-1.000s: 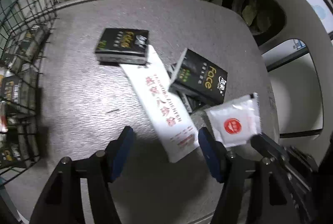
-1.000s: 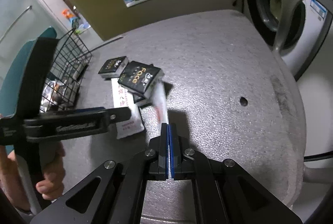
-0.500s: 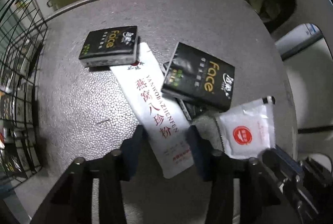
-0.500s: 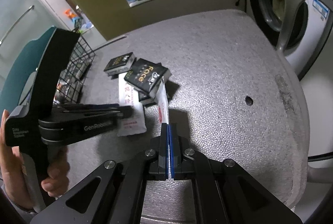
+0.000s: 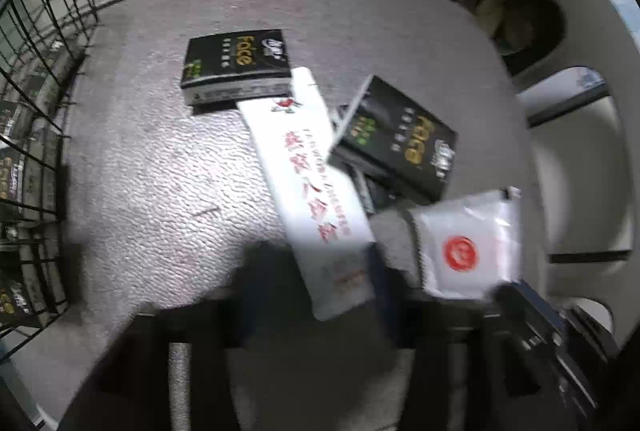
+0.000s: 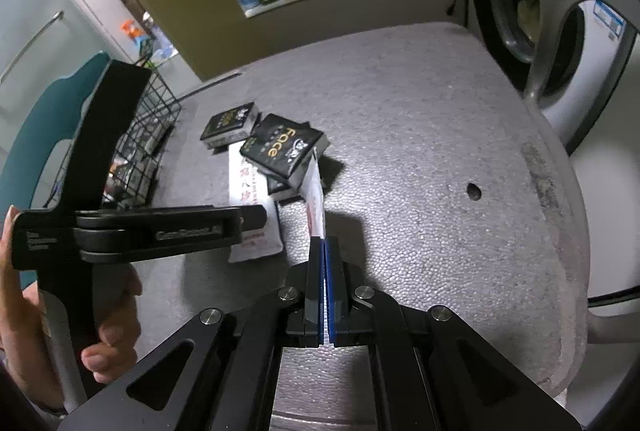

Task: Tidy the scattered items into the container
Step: 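Grasp the long white printed sachet with the left gripper while the right grasps the red-logo packet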

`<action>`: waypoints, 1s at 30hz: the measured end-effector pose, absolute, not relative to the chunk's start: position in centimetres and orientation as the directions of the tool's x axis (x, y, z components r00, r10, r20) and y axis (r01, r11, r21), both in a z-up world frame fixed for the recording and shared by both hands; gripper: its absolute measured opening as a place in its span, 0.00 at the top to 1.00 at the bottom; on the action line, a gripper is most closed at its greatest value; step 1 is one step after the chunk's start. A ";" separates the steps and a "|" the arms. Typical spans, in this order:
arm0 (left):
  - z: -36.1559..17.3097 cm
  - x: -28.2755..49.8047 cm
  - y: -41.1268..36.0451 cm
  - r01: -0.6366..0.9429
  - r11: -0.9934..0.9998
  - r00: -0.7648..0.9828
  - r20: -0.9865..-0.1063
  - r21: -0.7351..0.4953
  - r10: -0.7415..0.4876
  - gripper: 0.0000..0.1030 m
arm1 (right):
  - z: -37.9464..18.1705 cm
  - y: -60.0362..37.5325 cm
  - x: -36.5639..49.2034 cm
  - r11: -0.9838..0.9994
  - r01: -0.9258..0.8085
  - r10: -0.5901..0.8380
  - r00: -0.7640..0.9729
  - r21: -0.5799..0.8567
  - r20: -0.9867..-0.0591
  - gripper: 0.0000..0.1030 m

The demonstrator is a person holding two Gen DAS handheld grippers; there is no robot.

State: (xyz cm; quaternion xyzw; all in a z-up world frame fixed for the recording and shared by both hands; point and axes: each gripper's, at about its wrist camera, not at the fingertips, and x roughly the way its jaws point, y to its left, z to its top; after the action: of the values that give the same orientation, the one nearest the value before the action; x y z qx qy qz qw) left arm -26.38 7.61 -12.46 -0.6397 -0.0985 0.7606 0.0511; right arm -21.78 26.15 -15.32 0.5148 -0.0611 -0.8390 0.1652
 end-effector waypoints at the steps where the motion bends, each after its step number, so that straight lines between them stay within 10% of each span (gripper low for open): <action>1: -12.4 -26.5 7.9 0.052 -0.979 -0.183 -0.966 -0.195 0.182 0.39 | -15.3 26.4 -21.9 -0.939 0.210 -0.337 -0.420 0.270 -0.843 0.98; 10: -12.9 -27.0 10.4 0.069 -0.995 -0.175 -0.982 -0.076 0.063 0.38 | -15.7 27.3 -22.1 -0.939 0.192 -0.342 -0.418 0.286 -0.842 0.98; 21: -12.1 -24.3 8.6 0.006 -0.987 -0.122 -0.980 -0.161 0.159 0.64 | -15.7 26.3 -21.0 -0.934 0.207 -0.353 -0.403 0.292 -0.844 0.98; 30: -12.2 -21.1 7.0 0.017 -0.991 -0.122 -0.984 -0.134 0.131 0.51 | -16.0 25.4 -20.3 -0.932 0.217 -0.357 -0.395 0.292 -0.847 0.98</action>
State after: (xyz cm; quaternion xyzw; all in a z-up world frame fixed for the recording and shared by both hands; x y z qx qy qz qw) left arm -21.15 6.99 -12.21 -0.6614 -0.0561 0.7470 0.0382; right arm -20.26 25.43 -16.00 0.5224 -0.0671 -0.8324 0.1722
